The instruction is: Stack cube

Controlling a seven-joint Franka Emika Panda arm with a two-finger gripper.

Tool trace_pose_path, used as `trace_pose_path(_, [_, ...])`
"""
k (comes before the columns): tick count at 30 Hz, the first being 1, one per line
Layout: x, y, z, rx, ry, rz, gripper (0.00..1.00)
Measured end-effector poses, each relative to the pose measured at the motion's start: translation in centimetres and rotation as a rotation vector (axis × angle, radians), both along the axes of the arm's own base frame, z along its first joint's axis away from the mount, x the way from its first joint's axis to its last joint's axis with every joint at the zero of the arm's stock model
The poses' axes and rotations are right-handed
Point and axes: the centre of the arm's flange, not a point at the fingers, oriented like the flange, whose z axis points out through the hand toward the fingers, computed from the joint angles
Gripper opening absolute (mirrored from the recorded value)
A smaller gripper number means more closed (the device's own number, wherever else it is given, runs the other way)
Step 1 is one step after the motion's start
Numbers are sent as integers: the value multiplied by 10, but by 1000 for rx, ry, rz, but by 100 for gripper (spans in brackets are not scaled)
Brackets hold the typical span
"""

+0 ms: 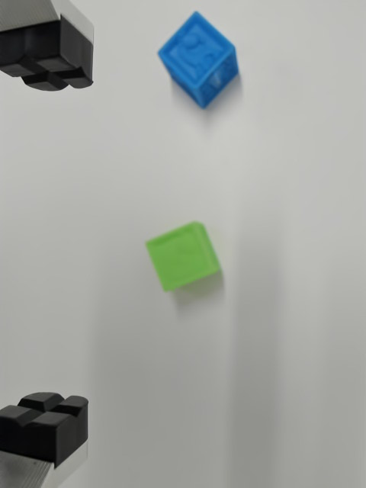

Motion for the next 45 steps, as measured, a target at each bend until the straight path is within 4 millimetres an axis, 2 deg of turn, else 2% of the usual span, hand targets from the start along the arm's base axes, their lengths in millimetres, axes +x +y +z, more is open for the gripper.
trace_pose_path(23, [-3,-3,-74,-7,33,155,100])
trace_pose_path(45, [-7,-8,-165,-14,73,341,100])
